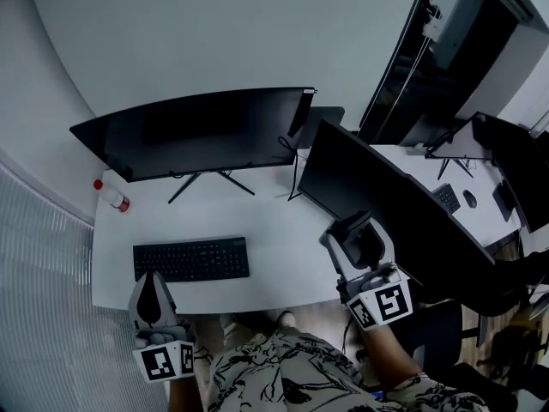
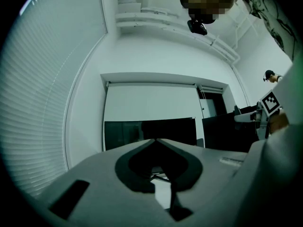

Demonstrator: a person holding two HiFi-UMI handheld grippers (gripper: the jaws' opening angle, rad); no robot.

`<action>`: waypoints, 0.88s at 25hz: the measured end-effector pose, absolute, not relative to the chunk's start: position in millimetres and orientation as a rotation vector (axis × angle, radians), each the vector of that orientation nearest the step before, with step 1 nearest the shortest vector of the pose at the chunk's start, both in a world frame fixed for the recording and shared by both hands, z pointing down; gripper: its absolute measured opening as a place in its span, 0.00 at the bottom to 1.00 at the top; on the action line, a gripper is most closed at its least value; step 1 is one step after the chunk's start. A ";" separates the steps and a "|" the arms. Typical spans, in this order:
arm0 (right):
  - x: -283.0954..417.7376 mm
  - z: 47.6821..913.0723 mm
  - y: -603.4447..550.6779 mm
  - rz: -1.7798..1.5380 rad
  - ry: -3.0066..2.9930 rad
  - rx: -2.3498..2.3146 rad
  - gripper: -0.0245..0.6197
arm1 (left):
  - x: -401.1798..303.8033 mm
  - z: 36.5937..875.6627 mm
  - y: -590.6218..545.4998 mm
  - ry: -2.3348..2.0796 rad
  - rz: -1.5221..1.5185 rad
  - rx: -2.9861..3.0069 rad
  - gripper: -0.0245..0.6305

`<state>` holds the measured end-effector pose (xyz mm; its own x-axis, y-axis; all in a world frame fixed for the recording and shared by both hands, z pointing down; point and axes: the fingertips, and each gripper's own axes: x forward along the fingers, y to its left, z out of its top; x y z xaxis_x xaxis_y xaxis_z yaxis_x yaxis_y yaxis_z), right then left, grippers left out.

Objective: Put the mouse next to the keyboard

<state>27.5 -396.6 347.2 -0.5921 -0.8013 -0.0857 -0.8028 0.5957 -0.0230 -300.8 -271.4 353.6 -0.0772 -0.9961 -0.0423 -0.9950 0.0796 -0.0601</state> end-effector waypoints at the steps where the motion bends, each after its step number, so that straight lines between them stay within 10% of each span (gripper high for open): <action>1: 22.9 347.6 -397.8 0.029 2.726 -1.381 0.50 | -304.7 352.5 -275.7 2.241 -0.027 -2.093 0.04; 22: -38.4 466.5 -409.0 -0.189 3.026 -1.419 0.50 | -322.5 378.5 -291.7 2.216 -0.061 -2.207 0.04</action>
